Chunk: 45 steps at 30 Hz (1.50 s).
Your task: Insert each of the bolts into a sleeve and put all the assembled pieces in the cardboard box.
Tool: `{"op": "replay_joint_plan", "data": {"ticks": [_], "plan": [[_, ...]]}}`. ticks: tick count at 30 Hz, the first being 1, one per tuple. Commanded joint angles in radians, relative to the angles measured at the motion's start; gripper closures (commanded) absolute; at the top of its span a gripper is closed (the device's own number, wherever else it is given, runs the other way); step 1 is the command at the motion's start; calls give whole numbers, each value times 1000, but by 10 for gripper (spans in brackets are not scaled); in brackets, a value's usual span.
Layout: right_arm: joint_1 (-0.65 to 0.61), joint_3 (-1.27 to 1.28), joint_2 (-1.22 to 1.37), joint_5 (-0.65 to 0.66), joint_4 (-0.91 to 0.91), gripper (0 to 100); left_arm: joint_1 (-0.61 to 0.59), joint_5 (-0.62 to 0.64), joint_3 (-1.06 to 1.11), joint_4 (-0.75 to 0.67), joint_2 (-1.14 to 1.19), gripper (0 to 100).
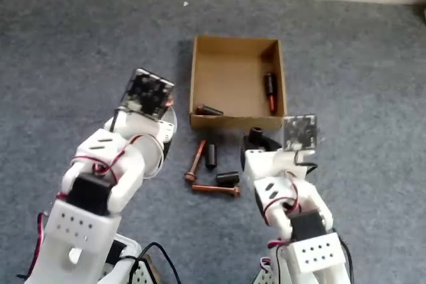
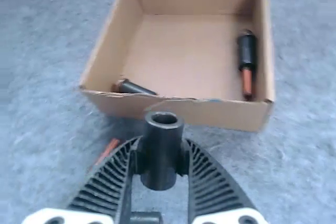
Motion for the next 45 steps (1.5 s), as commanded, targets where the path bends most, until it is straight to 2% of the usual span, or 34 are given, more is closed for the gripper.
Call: {"op": "replay_joint_plan", "data": {"ticks": [1,10,23,29,33,39,45], "plan": [[-74,33,-139,52,2,993,-1,100,-5,-52,-108,994],[-173,180,-430,146,1,993,186,163,-2,-107,-209,994],[-191,229,-423,166,-91,993,383,164,21,-272,-208,994],[-193,231,-423,166,-185,993,381,169,133,-427,-208,994],[-248,231,-423,169,-205,993,378,218,183,-497,-208,994],[-268,223,-423,169,-205,993,377,218,208,-514,-209,994],[-265,222,-423,169,-205,993,306,219,228,-516,-211,994]]}}
